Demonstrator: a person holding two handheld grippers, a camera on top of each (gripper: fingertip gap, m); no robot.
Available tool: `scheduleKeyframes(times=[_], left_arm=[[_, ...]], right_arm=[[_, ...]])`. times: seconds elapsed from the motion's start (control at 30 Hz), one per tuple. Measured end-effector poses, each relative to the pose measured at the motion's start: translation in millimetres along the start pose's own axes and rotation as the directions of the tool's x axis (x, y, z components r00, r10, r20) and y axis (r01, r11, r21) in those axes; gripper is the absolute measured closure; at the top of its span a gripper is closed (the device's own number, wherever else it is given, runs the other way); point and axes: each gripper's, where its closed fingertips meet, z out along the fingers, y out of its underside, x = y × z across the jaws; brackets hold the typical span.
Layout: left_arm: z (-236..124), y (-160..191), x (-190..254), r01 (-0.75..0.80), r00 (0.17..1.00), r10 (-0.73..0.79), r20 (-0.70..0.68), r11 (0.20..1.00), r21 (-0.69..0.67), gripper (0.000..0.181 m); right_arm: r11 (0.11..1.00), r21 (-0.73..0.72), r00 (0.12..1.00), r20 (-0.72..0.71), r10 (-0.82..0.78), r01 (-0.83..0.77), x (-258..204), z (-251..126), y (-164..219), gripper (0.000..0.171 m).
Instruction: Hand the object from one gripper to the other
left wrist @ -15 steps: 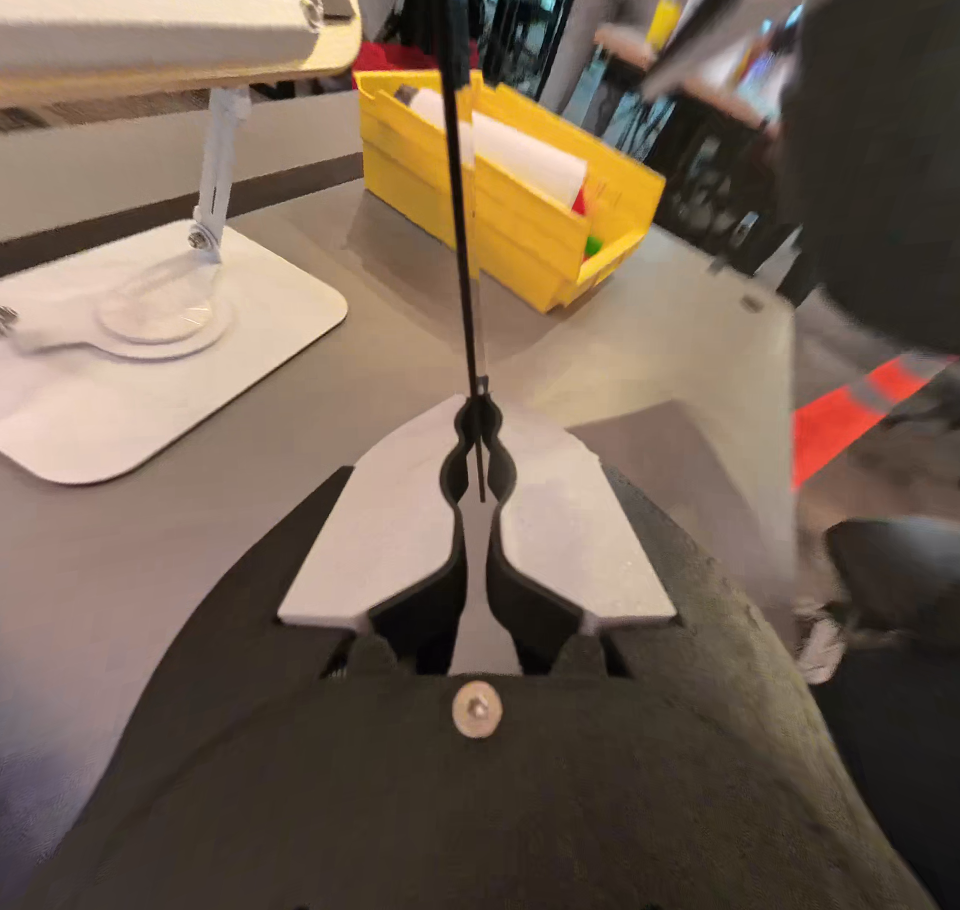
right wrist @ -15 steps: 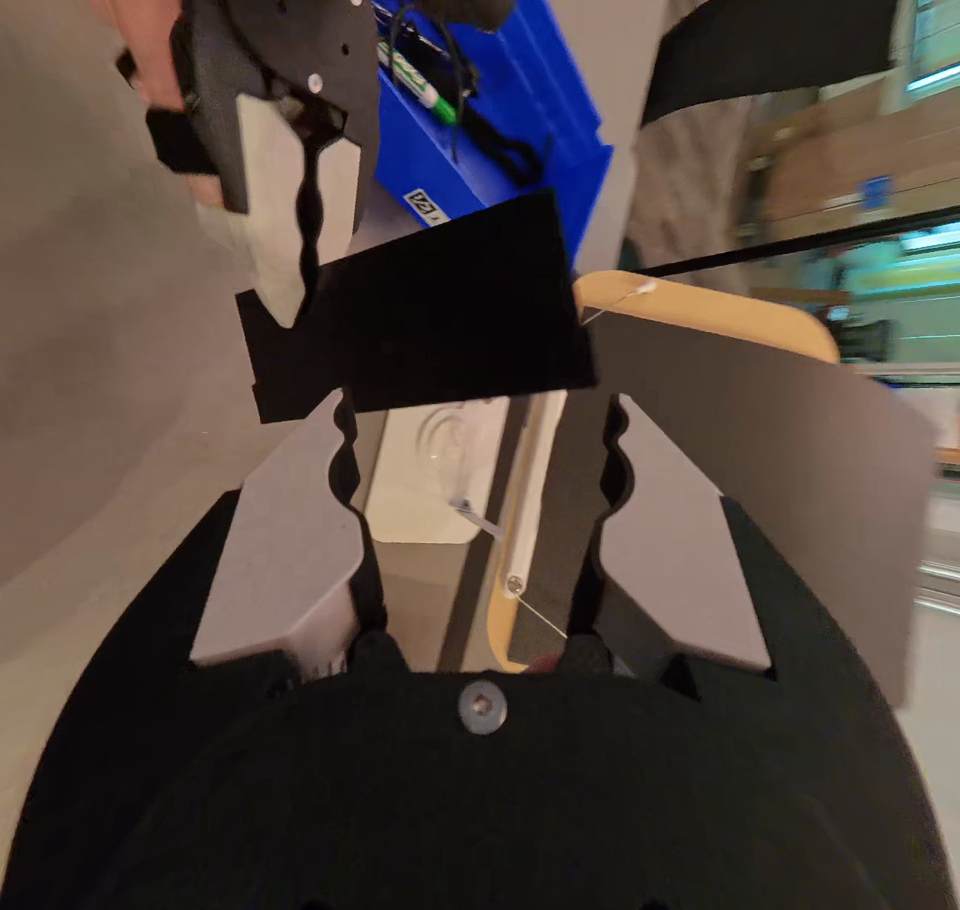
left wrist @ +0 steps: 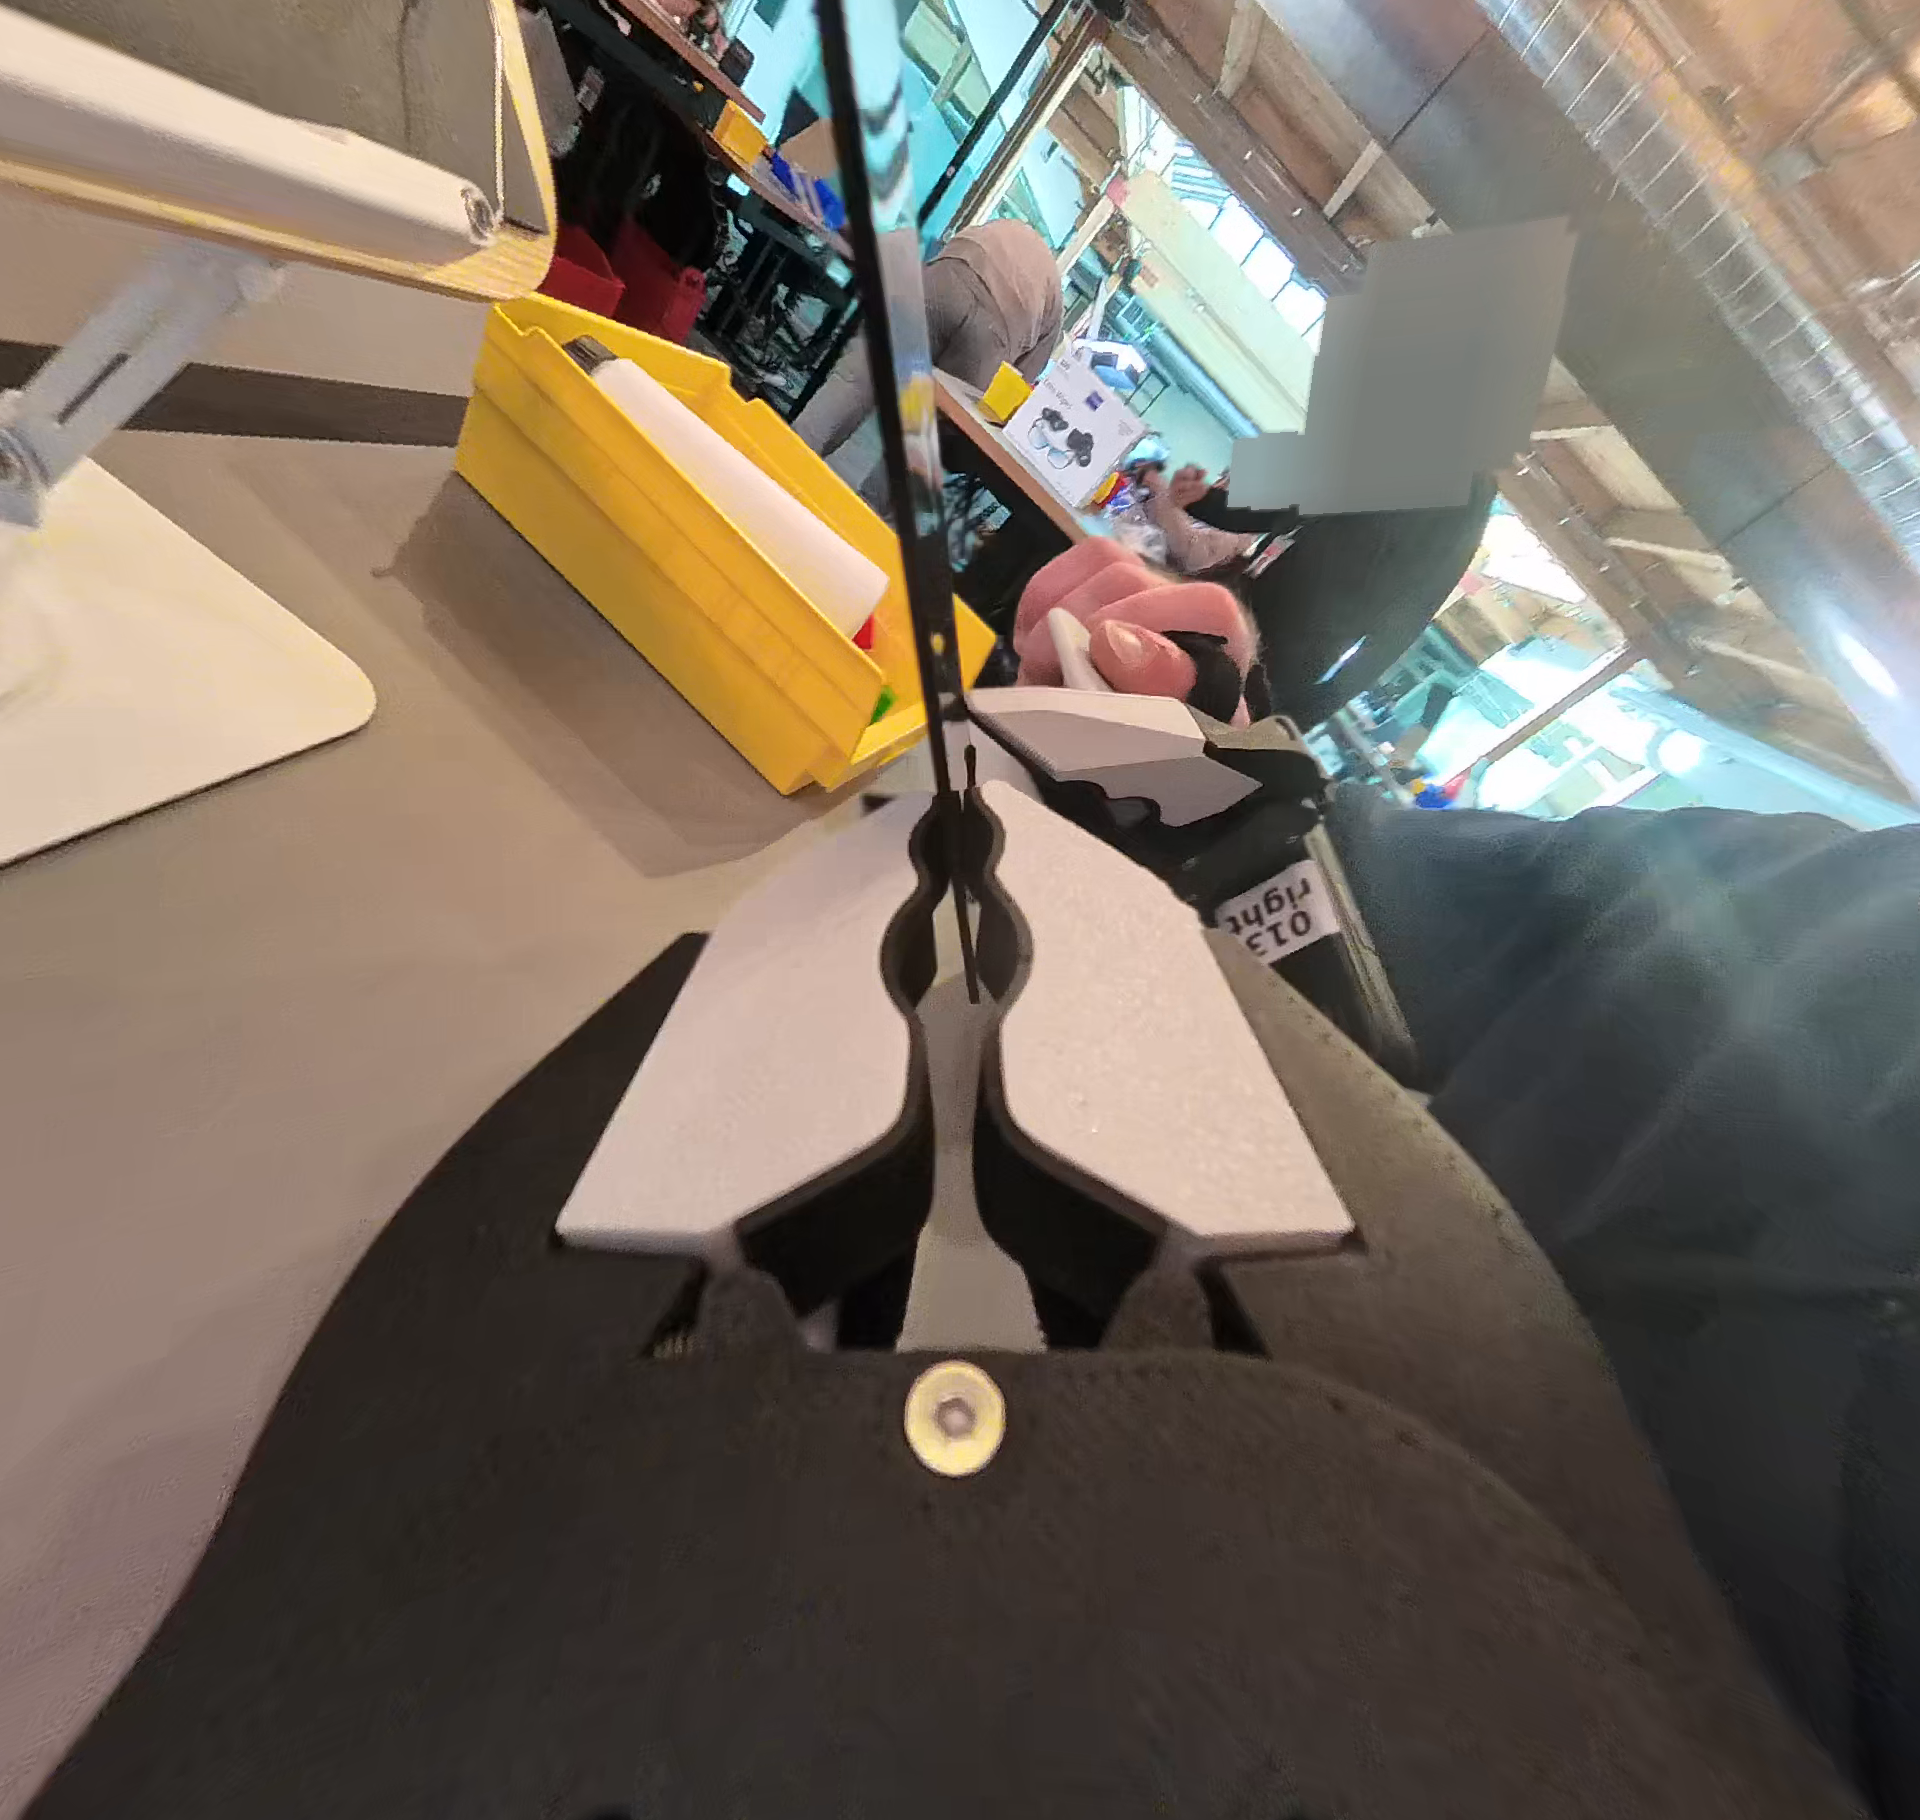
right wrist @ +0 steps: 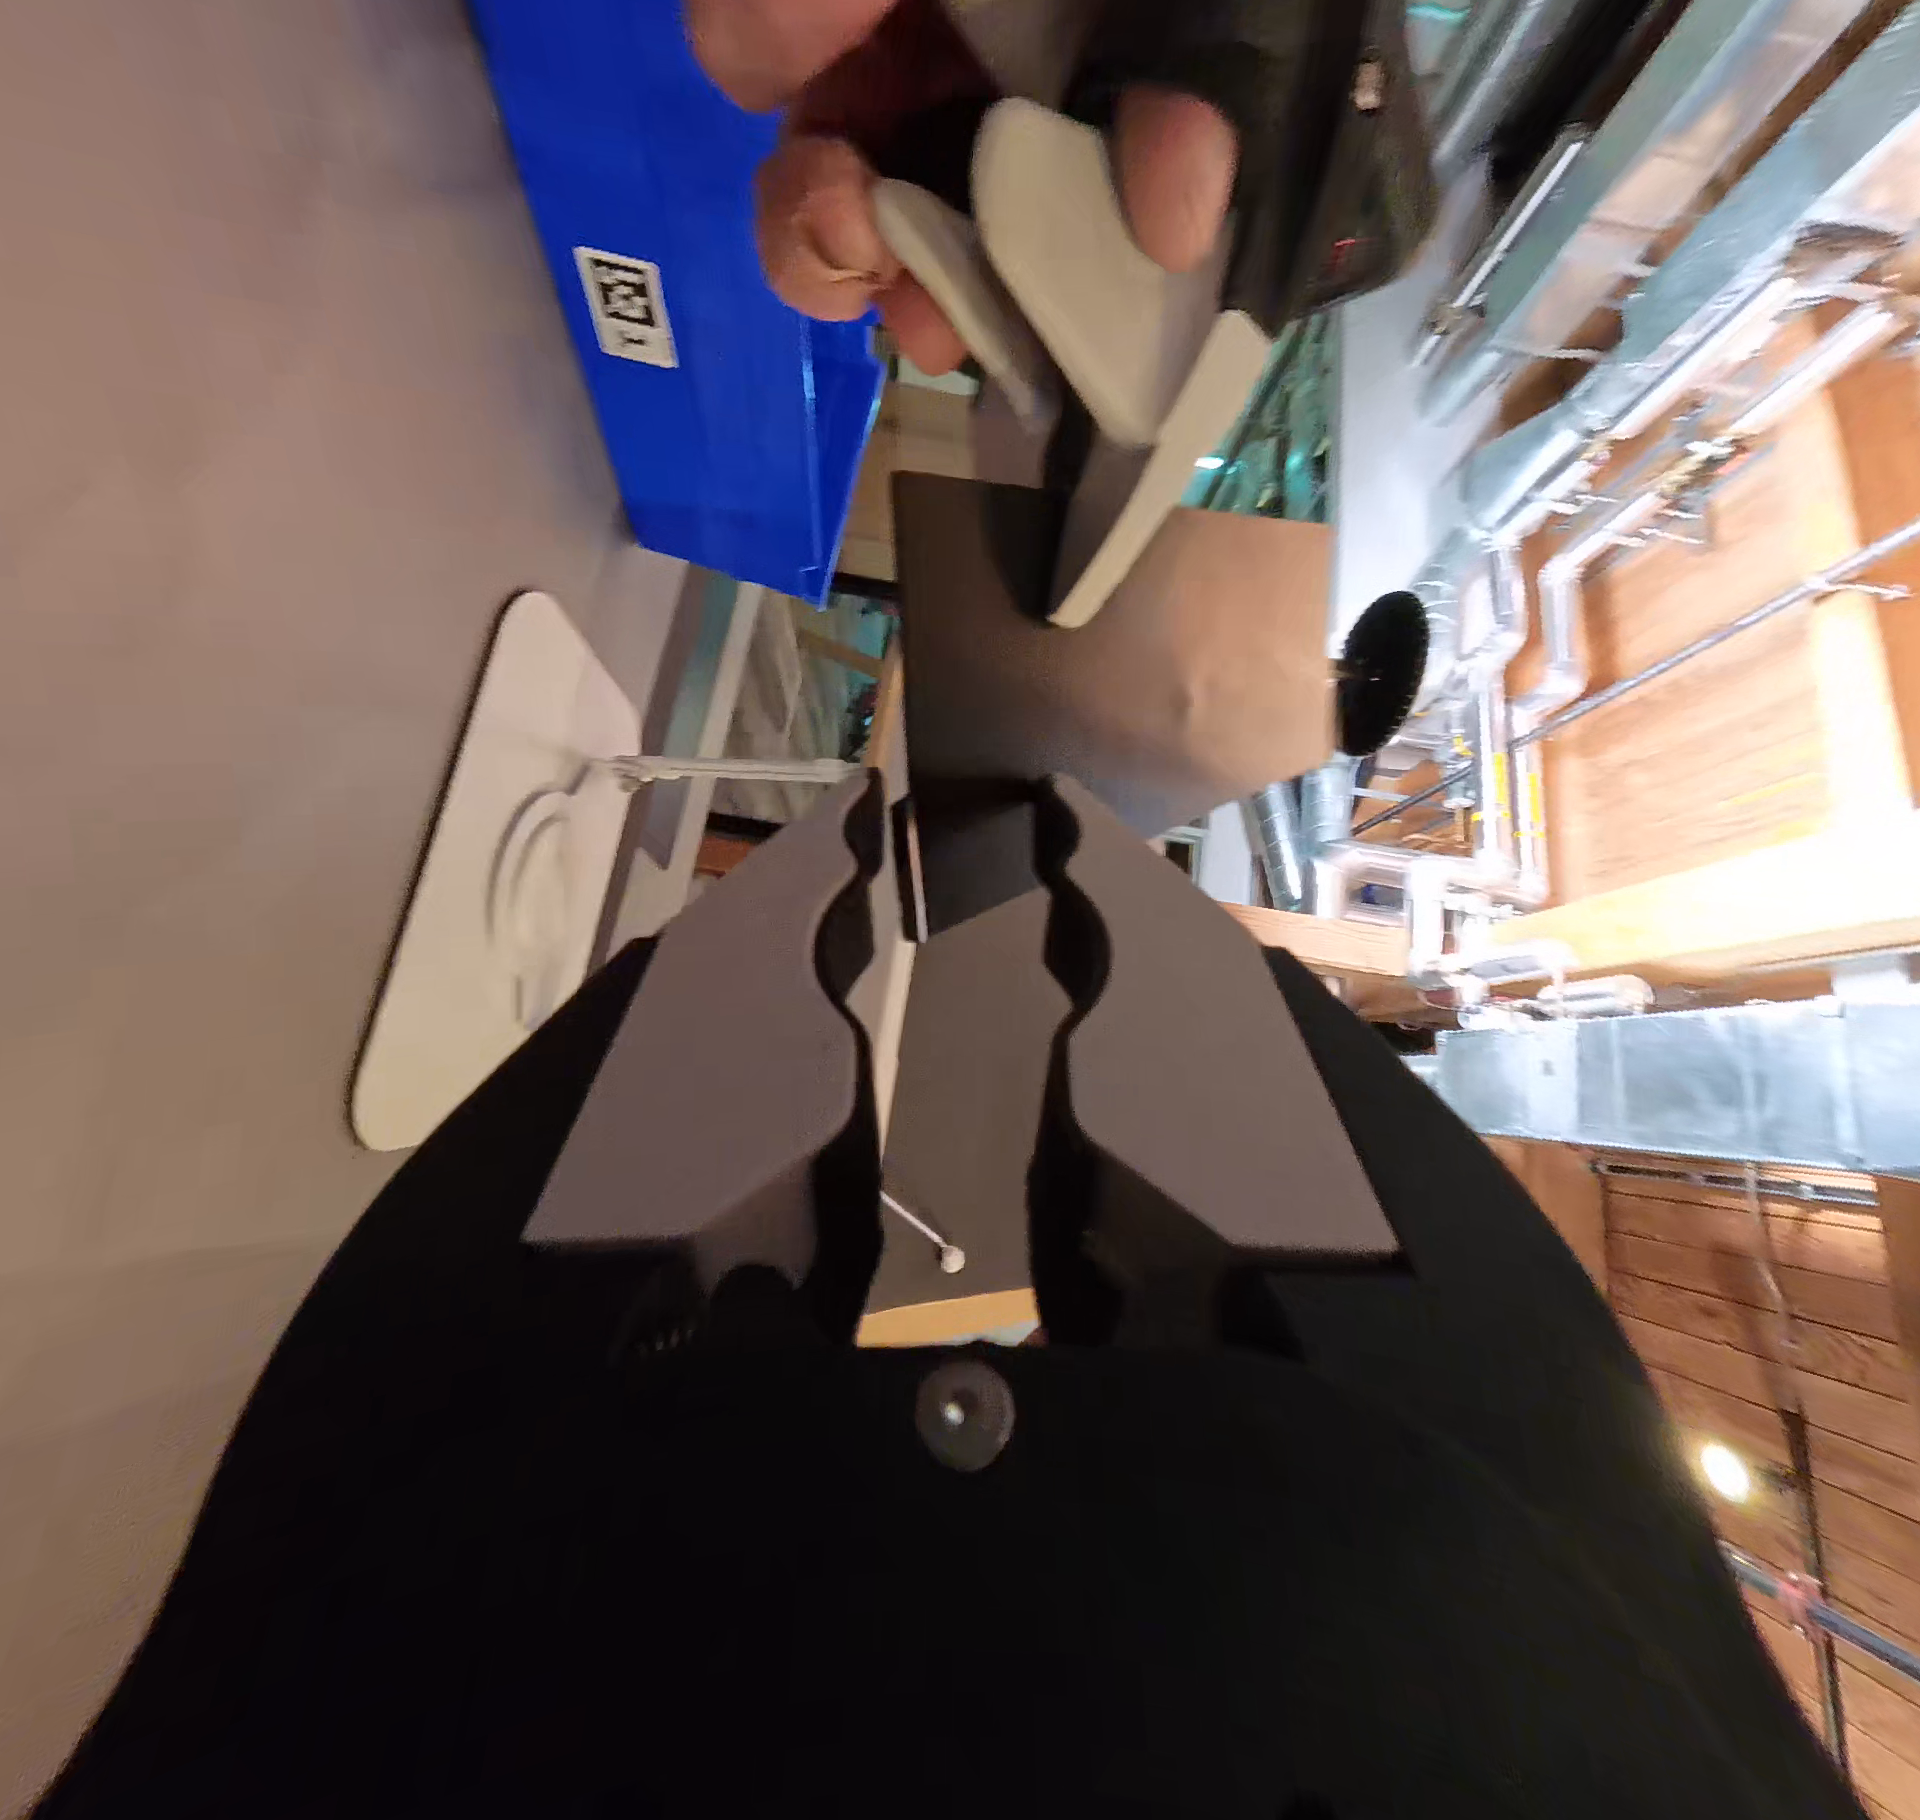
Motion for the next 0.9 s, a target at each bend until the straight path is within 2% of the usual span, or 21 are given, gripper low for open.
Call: scheduleKeyframes(times=[0.13, 0.17, 0.2, 0.3, 0.43, 0.5, 0.53, 0.6, 0.67, 0.7, 0.73, 0.8, 0.83, 0.87, 0.9], left_arm=[[-0.6, -4.0, 4.3, 0.098, 0.992, -0.094, -0.085, 0.994, 0.049, 0.179], [-0.5, -3.7, 4.2, 0.106, 0.991, -0.101, -0.092, 0.993, 0.051, 0.175], [0.1, -2.1, 5.2, 0.093, 0.991, -0.088, -0.098, 0.995, 0.045, 0.17], [-2.6, -3.6, 10.2, -0.105, 0.994, 0.106, -0.013, 0.993, 0.058, 0.149], [-14.6, -12.7, 15.2, -0.354, 0.923, 0.347, 0.164, 0.935, 0.019, 0.126], [-20.8, -17.5, 23.2, -0.413, 0.898, 0.401, 0.18, 0.91, 0.032, 0.125], [-23.0, -19.8, 24.9, -0.415, 0.896, 0.401, 0.189, 0.909, 0.04, 0.125], [-29.9, -30.5, 28.3, -0.37, 0.919, 0.344, 0.19, 0.921, 0.12, 0.109], [-42.0, -42.4, 41.8, -0.193, 0.981, 0.193, 0.027, 0.949, 0.251, 0.116], [-48.7, -48.5, 40.9, -0.135, 0.99, 0.141, -0.001, 0.945, 0.299, 0.117], [-52.3, -48.9, 35.8, -0.167, 0.986, 0.162, 0.043, 0.938, 0.305, 0.117], [-54.4, -42.5, 19.8, -0.359, 0.92, 0.303, 0.248, 0.906, 0.225, 0.113], [-54.7, -40.1, 15.1, -0.476, 0.847, 0.4, 0.35, 0.864, 0.165, 0.108], [-54.6, -38.0, 10.9, -0.601, 0.733, 0.51, 0.449, 0.796, 0.077, 0.101], [-55.4, -36.8, 6.2, -0.712, 0.576, 0.616, 0.537, 0.701, -0.041, 0.098]], right_arm=[[0.999, 0.036, 1.0, -0.002, -0.029, 0.029, 11.6, -3.2, 0.2, 0.162], [0.999, 0.054, 1.0, 0.008, -0.007, 0.007, 15.8, -5.5, -0.3, 0.17], [0.997, 0.074, 0.999, 0.036, 0.036, -0.038, 19.7, -7.7, -0.9, 0.171], [0.974, 0.133, 0.978, 0.124, 0.168, -0.185, 29.8, -14.1, -3.9, 0.171], [0.919, 0.166, 0.915, 0.259, 0.308, -0.356, 37.2, -15.9, -10.3, 0.17], [0.917, 0.172, 0.913, 0.266, 0.309, -0.36, 44.1, -13.9, -12.9, 0.168], [0.927, 0.17, 0.926, 0.239, 0.291, -0.335, 48.3, -12.2, -12.7, 0.168], [0.956, 0.146, 0.962, 0.138, 0.234, -0.254, 58.4, -10.0, -7.7, 0.171], [0.965, 0.129, 0.972, 0.076, 0.221, -0.229, 62.8, -11.0, -1.9, 0.171], [0.965, 0.105, 0.969, 0.09, 0.232, -0.241, 58.5, -10.3, 1.5, 0.171], [0.949, 0.088, 0.948, 0.133, 0.289, -0.302, 52.4, -9.4, 2.9, 0.171], [0.858, 0.056, 0.842, 0.234, 0.487, -0.511, 43.1, -8.8, 2.8, 0.171], [0.794, 0.023, 0.767, 0.279, 0.578, -0.607, 38.3, -7.7, 3.6, 0.171], [0.721, -0.02, 0.678, 0.324, 0.66, -0.692, 32.9, -6.4, 4.3, 0.171], [0.636, -0.057, 0.581, 0.353, 0.734, -0.769, 29.6, -5.2, 5.4, 0.171]])
